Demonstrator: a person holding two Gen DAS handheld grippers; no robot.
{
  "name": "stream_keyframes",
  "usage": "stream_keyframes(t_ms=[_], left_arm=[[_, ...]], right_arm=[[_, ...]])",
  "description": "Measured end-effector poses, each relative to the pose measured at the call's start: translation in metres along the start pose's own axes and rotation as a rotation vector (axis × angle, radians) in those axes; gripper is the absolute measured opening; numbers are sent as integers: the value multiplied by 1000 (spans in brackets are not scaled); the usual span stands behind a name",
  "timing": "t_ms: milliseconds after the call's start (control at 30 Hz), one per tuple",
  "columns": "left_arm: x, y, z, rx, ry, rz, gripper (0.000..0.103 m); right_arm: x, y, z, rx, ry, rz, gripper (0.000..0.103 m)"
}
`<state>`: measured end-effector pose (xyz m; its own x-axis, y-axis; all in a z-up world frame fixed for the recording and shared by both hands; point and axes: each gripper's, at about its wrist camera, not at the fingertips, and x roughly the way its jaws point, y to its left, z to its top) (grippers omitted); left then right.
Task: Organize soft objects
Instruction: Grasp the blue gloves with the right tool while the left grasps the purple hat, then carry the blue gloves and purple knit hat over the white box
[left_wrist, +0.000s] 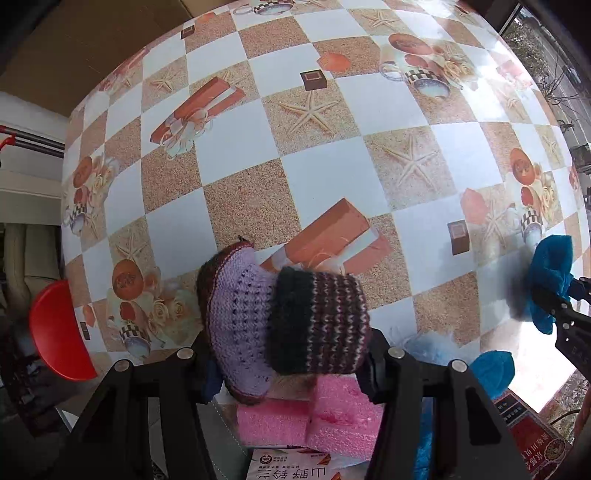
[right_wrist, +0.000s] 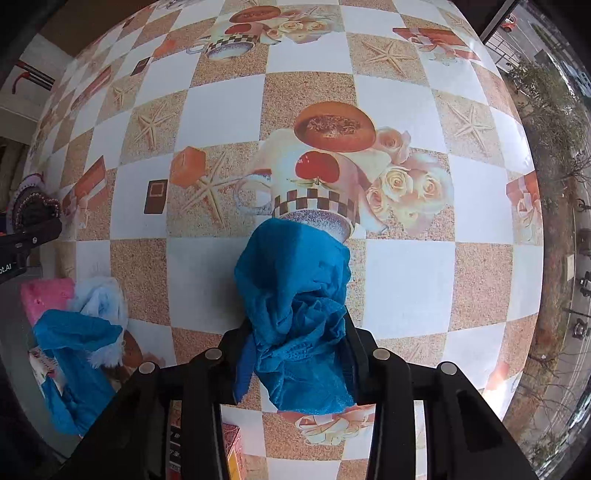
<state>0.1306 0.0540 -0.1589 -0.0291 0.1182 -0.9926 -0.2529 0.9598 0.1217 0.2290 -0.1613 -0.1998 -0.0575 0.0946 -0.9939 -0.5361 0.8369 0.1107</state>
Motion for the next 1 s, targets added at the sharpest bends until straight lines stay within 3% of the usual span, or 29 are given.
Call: stream_keyframes(t_ms=[233,433,800,1000], left_arm=[[-80,-11,-24,44,-174,-22,61],[-117,-16,-74,91,-216,-78,61],[-153,-1,-174,148,-263,-66,61],[-157,28,-206,78,-257,-74,61]], right_arm=[[-65,-22,-27,124,-119,115,39],[-130,2,-63,155,-200,153,39],[-178,114,-121,34,-238,234,39],[-173,186,-131,-105,-187,272,39]])
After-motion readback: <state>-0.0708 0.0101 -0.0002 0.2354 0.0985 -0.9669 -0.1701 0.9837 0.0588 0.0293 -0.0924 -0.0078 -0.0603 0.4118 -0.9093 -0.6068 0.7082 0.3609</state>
